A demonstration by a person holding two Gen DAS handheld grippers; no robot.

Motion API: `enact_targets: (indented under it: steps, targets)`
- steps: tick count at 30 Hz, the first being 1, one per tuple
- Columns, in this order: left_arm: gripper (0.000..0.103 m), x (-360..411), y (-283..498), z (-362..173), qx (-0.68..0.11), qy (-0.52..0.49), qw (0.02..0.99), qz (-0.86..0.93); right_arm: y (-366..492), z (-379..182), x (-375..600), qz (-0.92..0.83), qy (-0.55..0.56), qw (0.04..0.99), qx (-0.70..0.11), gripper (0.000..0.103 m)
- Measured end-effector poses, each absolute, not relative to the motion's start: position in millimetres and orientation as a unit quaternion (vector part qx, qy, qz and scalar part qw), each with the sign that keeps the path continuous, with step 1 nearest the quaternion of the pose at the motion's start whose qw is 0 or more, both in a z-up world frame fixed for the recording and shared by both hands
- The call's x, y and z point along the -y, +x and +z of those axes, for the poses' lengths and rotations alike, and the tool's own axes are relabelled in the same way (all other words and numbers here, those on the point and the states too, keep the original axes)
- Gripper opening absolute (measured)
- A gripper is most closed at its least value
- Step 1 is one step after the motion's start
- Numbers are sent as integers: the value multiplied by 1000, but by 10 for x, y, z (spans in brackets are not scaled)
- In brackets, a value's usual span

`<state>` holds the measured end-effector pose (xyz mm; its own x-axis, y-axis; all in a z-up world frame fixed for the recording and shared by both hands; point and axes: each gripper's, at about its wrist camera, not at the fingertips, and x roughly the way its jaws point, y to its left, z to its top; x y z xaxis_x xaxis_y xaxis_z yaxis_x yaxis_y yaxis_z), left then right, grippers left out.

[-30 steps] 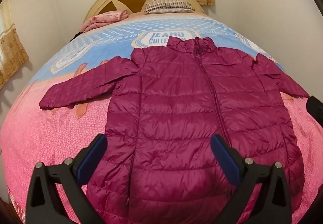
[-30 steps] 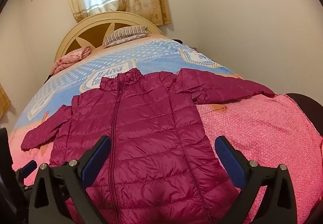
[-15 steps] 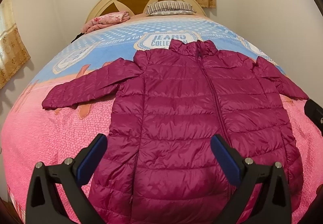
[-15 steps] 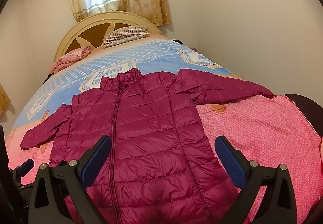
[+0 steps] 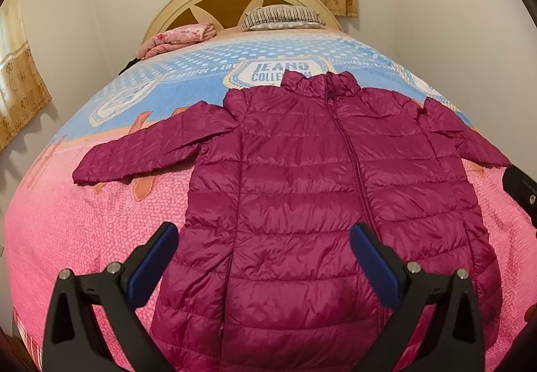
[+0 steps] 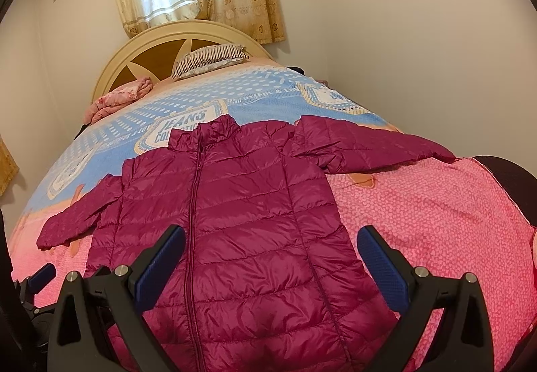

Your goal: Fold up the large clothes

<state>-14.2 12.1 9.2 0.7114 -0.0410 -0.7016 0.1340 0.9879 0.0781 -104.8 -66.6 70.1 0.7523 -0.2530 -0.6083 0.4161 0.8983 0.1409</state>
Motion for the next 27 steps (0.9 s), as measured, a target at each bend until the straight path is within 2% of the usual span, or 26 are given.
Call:
enact_targets:
  steps: [27]
  targets:
    - [103, -115, -172, 109, -376, 60, 924, -47, -1066, 706, 638, -180, 135, 927, -302, 102]
